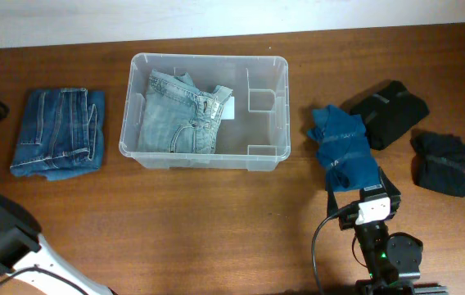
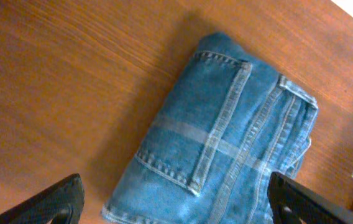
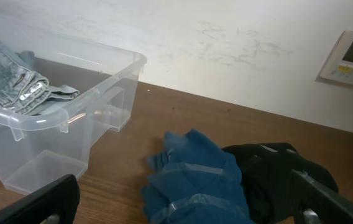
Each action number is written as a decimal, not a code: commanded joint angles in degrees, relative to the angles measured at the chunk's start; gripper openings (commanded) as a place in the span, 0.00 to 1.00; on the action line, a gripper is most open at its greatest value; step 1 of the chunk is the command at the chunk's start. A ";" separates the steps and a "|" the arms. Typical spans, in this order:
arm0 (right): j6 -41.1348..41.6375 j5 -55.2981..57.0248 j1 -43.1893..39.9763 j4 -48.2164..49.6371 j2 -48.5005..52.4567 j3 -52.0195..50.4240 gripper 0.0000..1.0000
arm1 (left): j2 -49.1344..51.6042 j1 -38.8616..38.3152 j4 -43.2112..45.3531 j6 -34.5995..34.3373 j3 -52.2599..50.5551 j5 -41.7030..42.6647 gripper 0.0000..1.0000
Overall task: Pack container
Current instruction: 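Grasp the folded dark-blue jeans with the left gripper, then carry the dark-blue jeans over the box and lower them inside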
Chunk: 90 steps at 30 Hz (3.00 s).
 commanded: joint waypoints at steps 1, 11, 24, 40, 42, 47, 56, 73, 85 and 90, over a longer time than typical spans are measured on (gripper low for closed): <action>0.70 0.48 -0.44 -0.11 -0.37 -0.44 0.98 | 5.60 1.60 2.12 3.56 0.42 11.19 0.94; 0.70 0.48 -0.44 -0.11 -0.37 -0.44 0.98 | 14.47 1.44 5.51 11.93 0.42 14.75 0.94; 0.70 0.48 -0.44 -0.11 -0.37 -0.44 0.98 | 19.67 -3.02 4.31 14.43 0.42 14.62 0.84; 0.70 0.48 -0.44 -0.11 -0.37 -0.44 0.98 | 19.63 -7.78 -15.28 -2.80 21.11 30.58 0.01; 0.70 0.50 -0.44 -0.11 -0.37 -0.44 0.99 | 19.63 -8.98 -20.00 -5.99 30.05 33.42 0.01; 0.70 0.48 -0.44 -0.11 -0.37 -0.44 0.98 | 19.63 -12.33 -26.36 -12.79 55.23 33.64 0.01; 0.70 0.48 -0.44 -0.11 -0.37 -0.44 0.98 | 7.45 -22.01 -26.86 -18.78 56.52 32.65 0.01; 0.70 0.48 -0.44 -0.11 -0.37 -0.44 0.98 | 5.97 -56.06 -37.38 -22.21 49.62 -18.84 0.01; 0.70 0.50 -0.44 -0.11 -0.37 -0.44 0.98 | 5.99 -56.78 -22.56 -29.16 24.94 -20.90 0.01; 0.70 0.50 -0.44 -0.11 -0.37 -0.44 0.98 | 5.99 -55.84 -26.58 -29.14 24.35 -30.97 0.10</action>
